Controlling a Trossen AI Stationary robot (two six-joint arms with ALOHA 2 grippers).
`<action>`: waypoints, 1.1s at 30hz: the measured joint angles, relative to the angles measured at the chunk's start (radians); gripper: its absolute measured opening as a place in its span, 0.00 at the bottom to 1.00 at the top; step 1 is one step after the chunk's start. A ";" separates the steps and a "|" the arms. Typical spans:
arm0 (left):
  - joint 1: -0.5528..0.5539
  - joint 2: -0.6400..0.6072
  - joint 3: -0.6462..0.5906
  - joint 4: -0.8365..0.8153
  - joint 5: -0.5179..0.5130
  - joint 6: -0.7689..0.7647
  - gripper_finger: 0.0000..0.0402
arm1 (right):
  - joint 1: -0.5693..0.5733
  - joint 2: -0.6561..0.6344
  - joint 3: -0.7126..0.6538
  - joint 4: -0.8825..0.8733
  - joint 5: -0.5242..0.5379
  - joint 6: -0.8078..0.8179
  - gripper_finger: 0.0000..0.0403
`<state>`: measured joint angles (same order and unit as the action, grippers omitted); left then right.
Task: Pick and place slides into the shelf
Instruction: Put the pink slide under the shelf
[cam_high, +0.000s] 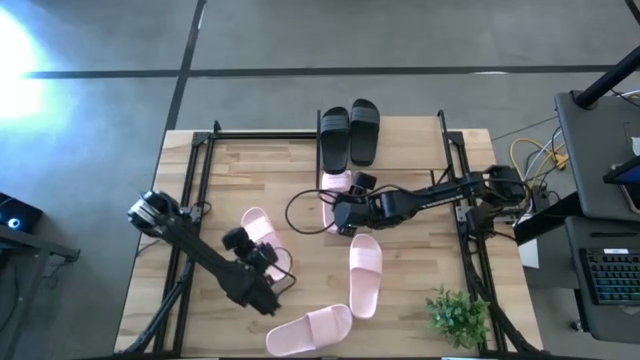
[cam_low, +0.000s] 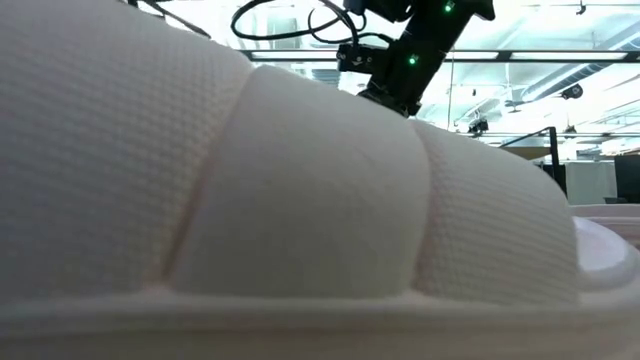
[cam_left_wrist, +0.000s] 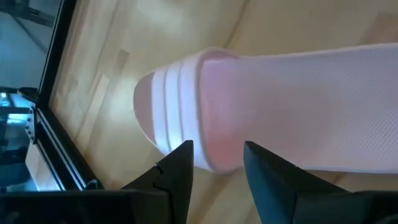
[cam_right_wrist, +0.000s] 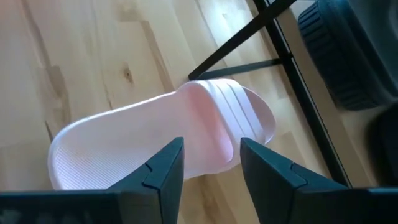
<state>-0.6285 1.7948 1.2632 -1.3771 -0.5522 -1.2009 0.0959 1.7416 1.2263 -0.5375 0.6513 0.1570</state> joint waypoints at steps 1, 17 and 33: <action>0.000 0.017 0.006 -0.002 0.000 -0.011 0.32 | 0.000 0.000 0.000 -0.008 0.000 0.000 0.37; 0.064 0.019 -0.140 0.061 -0.038 -0.182 0.32 | 0.000 0.000 -0.001 -0.014 0.003 0.000 0.35; 0.188 -0.058 -0.348 0.314 -0.068 -0.040 0.02 | 0.004 -0.116 -0.002 -0.099 0.030 0.084 0.29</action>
<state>-0.4409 1.7364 0.9151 -1.0636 -0.6199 -1.2413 0.0999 1.6252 1.2243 -0.6360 0.6815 0.2411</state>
